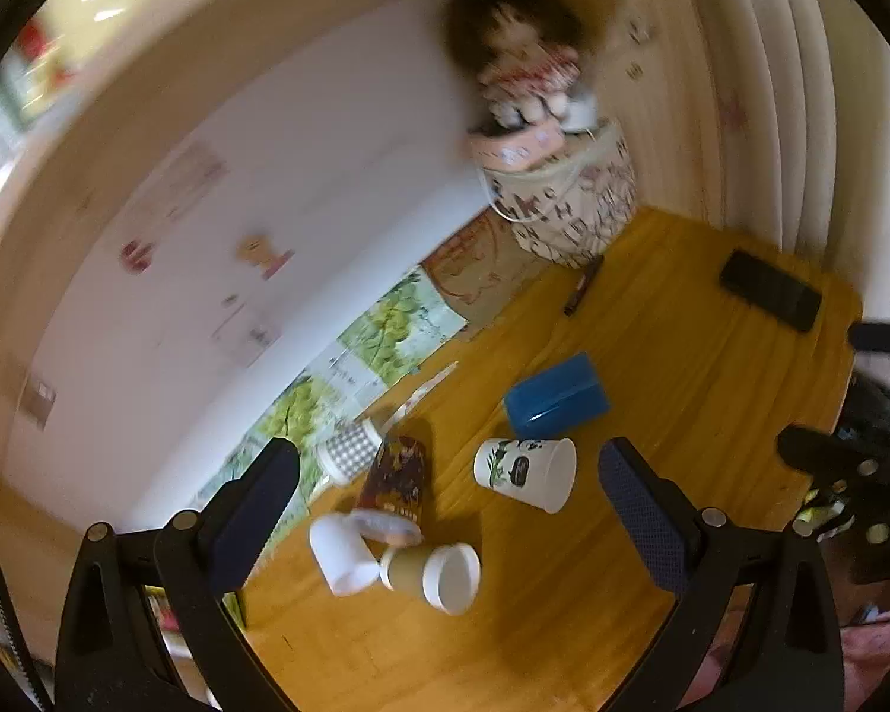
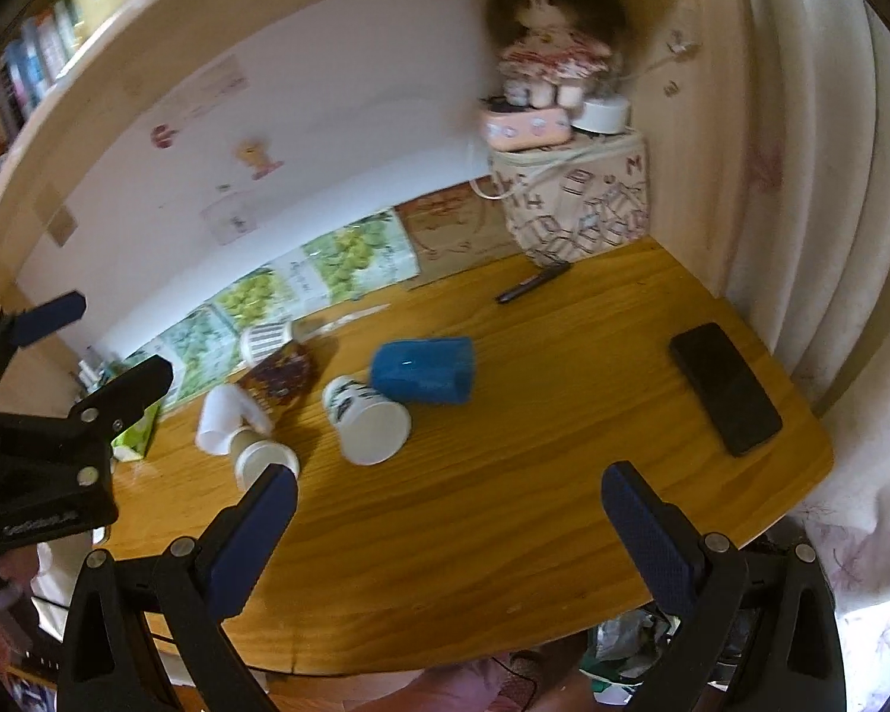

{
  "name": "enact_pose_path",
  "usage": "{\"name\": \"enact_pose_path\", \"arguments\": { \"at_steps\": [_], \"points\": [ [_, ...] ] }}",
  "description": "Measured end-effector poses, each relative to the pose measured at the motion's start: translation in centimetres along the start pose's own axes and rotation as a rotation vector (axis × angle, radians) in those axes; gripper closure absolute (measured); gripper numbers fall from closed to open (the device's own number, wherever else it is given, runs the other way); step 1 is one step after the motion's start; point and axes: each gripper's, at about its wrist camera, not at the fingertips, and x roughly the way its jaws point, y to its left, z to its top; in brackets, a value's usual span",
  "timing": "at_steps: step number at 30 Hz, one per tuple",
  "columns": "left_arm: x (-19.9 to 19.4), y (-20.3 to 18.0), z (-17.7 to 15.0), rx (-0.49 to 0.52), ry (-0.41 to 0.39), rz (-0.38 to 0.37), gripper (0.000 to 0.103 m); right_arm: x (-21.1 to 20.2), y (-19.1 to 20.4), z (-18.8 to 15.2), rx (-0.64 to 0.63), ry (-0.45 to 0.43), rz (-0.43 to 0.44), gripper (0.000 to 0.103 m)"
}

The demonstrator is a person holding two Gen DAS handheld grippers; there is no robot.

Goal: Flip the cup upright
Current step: 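Move the left tool toward the blue plastic cup lying on its side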

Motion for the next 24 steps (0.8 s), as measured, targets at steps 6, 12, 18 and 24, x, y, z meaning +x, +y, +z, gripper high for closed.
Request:
{"name": "enact_pose_path", "arguments": {
  "at_steps": [6,12,18,24],
  "points": [
    [4.9,-2.1,2.5,0.159,0.047,-0.029,0.002,2.1,-2.6,1.5,0.055,0.002,-0.036,0.000],
    [9.7,-3.8,4.0,0.289,0.111,-0.094,0.002,4.1,-4.8,2.4,0.098,-0.003,-0.016,0.000],
    [14.0,-5.0,5.1,0.369,0.150,-0.158,0.002,5.8,-5.6,2.2,0.039,-0.055,0.004,0.000],
    [19.0,-6.4,5.1,0.403,0.248,-0.245,0.002,7.3,-5.7,1.7,-0.048,-0.060,-0.019,0.000]
  ]
}}
